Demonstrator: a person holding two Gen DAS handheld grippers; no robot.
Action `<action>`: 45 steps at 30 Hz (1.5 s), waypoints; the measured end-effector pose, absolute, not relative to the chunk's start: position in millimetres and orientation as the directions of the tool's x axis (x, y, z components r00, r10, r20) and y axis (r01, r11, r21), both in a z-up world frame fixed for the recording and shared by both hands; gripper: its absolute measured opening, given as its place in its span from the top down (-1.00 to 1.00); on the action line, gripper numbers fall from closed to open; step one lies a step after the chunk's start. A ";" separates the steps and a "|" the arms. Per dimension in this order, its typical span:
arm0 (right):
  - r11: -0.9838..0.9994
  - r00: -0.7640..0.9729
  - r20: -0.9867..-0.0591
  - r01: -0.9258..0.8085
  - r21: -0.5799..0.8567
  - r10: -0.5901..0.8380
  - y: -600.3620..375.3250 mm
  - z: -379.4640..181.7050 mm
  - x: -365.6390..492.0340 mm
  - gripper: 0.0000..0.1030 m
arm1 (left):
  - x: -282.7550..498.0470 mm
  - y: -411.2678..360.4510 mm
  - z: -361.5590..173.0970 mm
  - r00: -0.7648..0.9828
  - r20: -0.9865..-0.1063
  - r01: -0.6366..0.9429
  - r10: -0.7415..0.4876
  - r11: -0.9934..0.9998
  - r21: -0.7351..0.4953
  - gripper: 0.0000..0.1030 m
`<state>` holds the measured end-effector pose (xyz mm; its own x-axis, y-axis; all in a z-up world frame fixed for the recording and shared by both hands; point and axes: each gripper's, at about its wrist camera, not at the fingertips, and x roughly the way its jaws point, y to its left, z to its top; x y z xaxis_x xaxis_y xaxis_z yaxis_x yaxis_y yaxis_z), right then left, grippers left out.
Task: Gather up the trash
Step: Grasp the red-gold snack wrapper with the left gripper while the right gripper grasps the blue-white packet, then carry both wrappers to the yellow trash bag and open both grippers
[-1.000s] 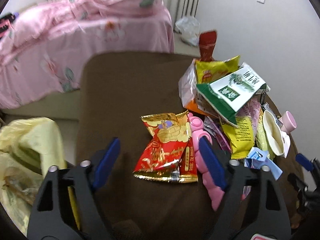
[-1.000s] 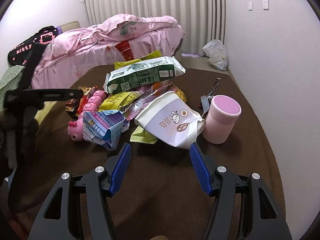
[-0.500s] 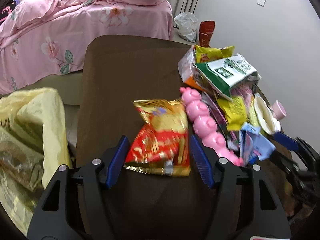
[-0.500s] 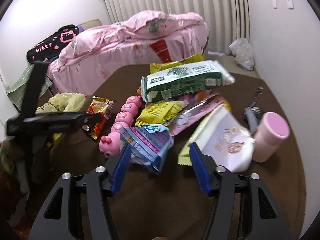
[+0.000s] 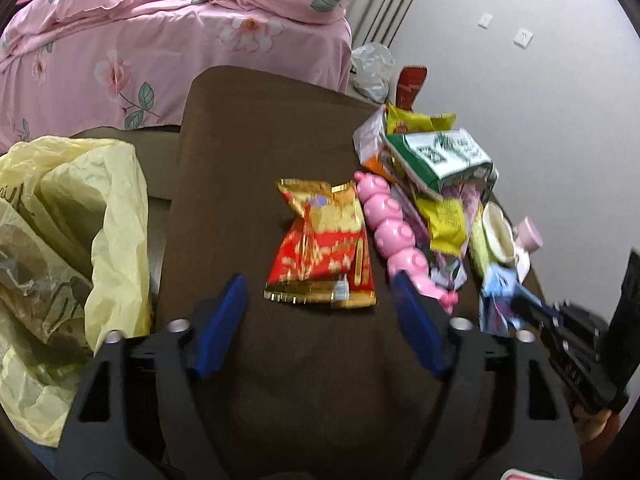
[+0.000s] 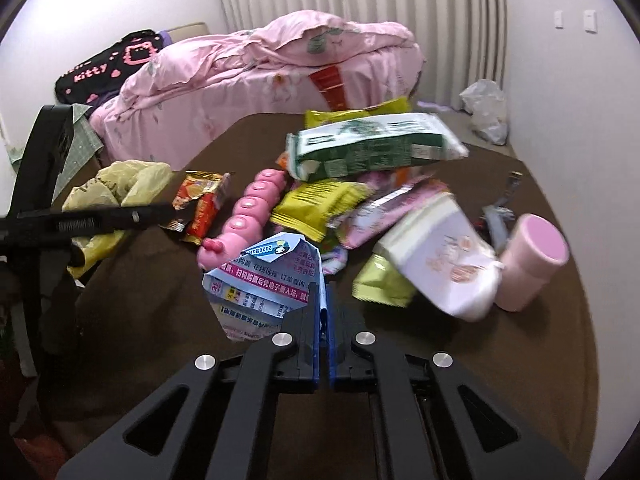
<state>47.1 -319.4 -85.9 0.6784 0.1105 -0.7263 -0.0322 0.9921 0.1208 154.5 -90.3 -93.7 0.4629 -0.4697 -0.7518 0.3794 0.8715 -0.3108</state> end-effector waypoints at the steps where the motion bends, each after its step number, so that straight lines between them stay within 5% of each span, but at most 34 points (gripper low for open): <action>1: 0.992 0.678 -0.728 -0.019 0.124 0.104 -324.1 -86.1 43.1 0.92 | 158.1 -92.7 -93.4 0.471 -0.751 0.384 -0.463 0.874 -0.299 -0.64; 6: 0.992 0.674 -0.736 0.041 0.117 0.059 -343.5 -89.3 28.2 0.92 | 170.7 -108.1 -96.1 0.484 -0.784 0.383 -0.389 0.899 -0.211 -0.63; 11: 0.991 0.670 -0.740 0.061 0.120 0.048 -353.2 -92.7 22.5 0.92 | 183.7 -118.0 -102.1 0.466 -0.816 0.365 -0.343 0.914 -0.176 -0.36; 16: 0.989 0.684 -0.728 0.069 0.131 0.049 -356.5 -89.5 18.9 0.92 | 181.8 -120.2 -99.6 0.433 -0.816 0.383 -0.382 0.898 -0.216 0.29; 32: 0.994 0.764 -0.639 -0.029 0.106 0.090 -326.5 -38.9 33.9 0.92 | 121.1 -54.6 -33.8 0.616 -0.700 0.339 -0.362 0.924 -0.178 0.37; 45: 0.949 0.760 -0.579 -0.303 0.089 0.297 -213.2 15.4 85.6 0.92 | 121.1 105.0 -39.6 0.712 -0.701 -0.107 -0.031 0.982 -0.153 0.35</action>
